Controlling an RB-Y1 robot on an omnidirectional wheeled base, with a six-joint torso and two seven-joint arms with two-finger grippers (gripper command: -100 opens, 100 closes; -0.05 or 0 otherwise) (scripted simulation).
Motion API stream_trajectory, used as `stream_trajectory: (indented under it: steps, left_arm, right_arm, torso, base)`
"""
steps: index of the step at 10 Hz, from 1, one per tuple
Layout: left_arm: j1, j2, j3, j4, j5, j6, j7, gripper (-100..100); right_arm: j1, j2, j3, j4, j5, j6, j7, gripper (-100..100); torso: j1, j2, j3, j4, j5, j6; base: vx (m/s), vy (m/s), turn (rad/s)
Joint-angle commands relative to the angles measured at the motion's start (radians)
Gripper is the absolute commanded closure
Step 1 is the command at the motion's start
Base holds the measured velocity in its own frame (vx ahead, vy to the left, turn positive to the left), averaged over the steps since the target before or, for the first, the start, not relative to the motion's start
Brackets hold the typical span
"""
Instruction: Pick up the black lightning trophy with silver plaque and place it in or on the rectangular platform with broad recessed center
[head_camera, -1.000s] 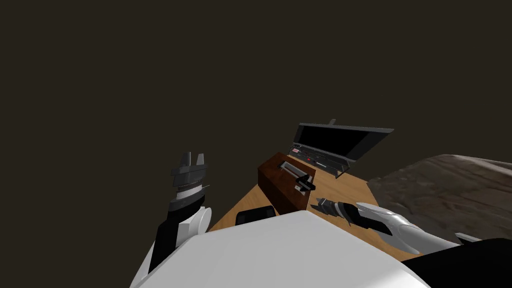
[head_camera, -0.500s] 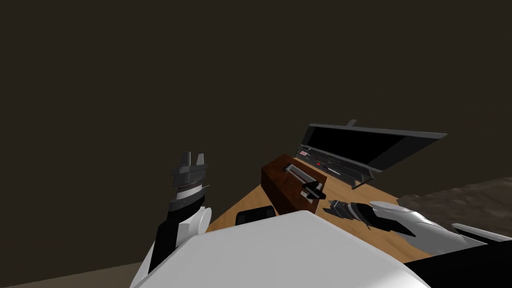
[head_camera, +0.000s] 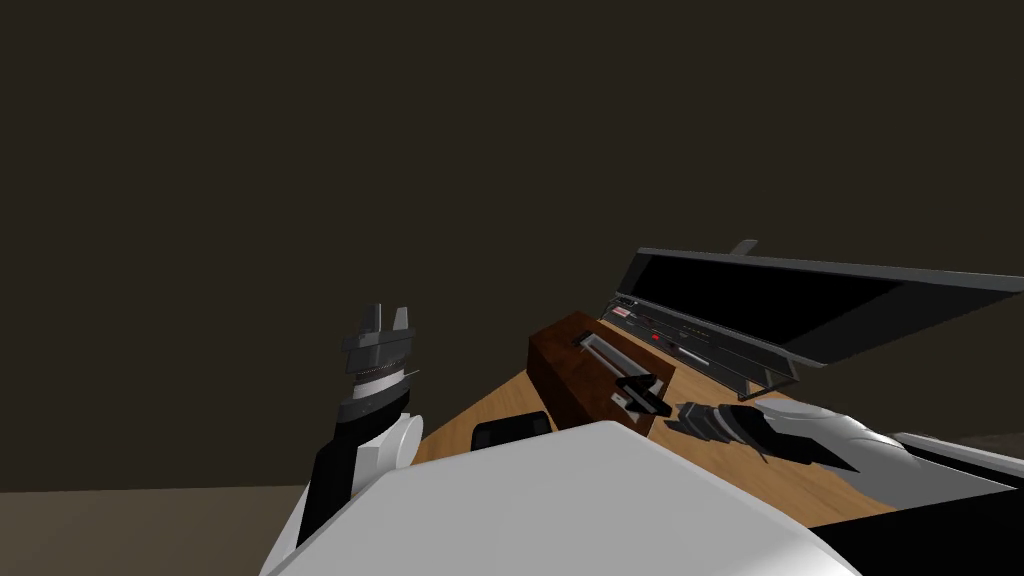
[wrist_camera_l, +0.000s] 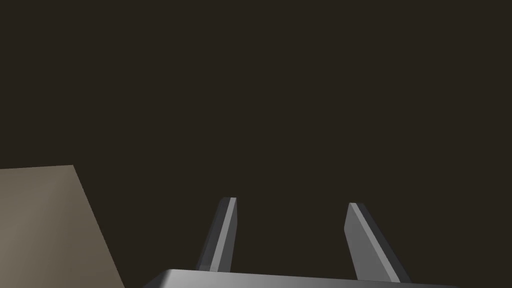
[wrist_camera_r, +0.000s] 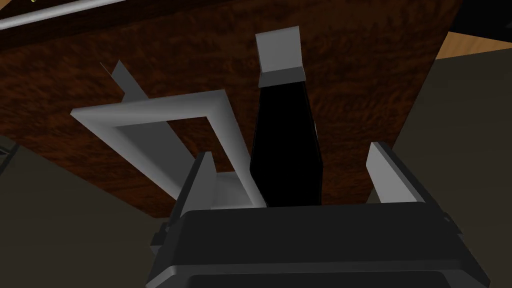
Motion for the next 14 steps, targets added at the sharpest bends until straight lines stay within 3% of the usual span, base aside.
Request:
stream_trajectory:
  steps: [1, 3, 4, 5, 7, 8, 9, 13, 14]
  left_arm:
    - [0.000, 0.000, 0.000, 0.000, 0.000, 0.000, 0.000, 0]
    - [0.000, 0.000, 0.000, 0.000, 0.000, 0.000, 0.000, 0]
    - [0.000, 0.000, 0.000, 0.000, 0.000, 0.000, 0.000, 0]
    - [0.000, 0.000, 0.000, 0.000, 0.000, 0.000, 0.000, 0]
    - [0.000, 0.000, 0.000, 0.000, 0.000, 0.000, 0.000, 0]
    - [0.000, 0.000, 0.000, 0.000, 0.000, 0.000, 0.000, 0]
    - [0.000, 0.000, 0.000, 0.000, 0.000, 0.000, 0.000, 0]
    - [0.000, 0.000, 0.000, 0.000, 0.000, 0.000, 0.000, 0]
    - [0.000, 0.000, 0.000, 0.000, 0.000, 0.000, 0.000, 0]
  right_arm:
    - [-0.024, -0.009, 0.019, 0.040, 0.019, -0.020, -0.014, -100]
    - [-0.030, -0.001, 0.020, 0.055, 0.021, -0.025, -0.009, -100]
    - [-0.031, -0.002, 0.020, 0.056, 0.021, -0.027, -0.010, 0]
    - [-0.029, 0.030, 0.017, 0.065, 0.024, -0.006, -0.002, -100]
    - [-0.028, 0.054, 0.014, 0.072, 0.026, 0.011, 0.004, -100]
    - [-0.023, 0.039, 0.015, 0.057, 0.023, 0.008, -0.002, -100]
    - [-0.023, 0.041, 0.015, 0.056, 0.024, 0.012, -0.001, 100]
    - [-0.022, 0.042, 0.015, 0.055, 0.024, 0.009, -0.001, 100]
    - [-0.023, 0.042, 0.015, 0.055, 0.024, 0.009, -0.001, 0]
  torso:
    - [0.000, 0.000, 0.000, 0.000, 0.000, 0.000]
    - [0.004, -0.004, -0.002, -0.001, 0.001, -0.001]
    - [0.002, -0.002, -0.001, -0.001, 0.001, 0.000]
    - [0.001, 0.000, 0.000, 0.000, 0.000, 0.000]
    - [-0.002, 0.000, 0.000, 0.000, -0.001, 0.000]
    - [-0.003, 0.000, 0.000, 0.000, -0.001, 0.000]
    - [-0.002, 0.001, 0.000, 0.000, 0.000, 0.000]
    - [-0.002, 0.000, 0.000, 0.000, 0.000, 0.001]
    - [-0.002, 0.000, 0.000, 0.000, 0.000, 0.001]
  base:
    - [0.028, 0.054, 0.225]
    - [0.044, 0.053, 0.178]
    - [0.006, 0.005, -0.010]
    - [0.011, -0.020, 0.060]
    - [0.009, -0.036, 0.045]
    - [0.002, -0.019, 0.012]
    - [0.000, 0.000, 0.000]
    - [0.000, 0.000, 0.000]
    - [0.000, 0.000, 0.000]
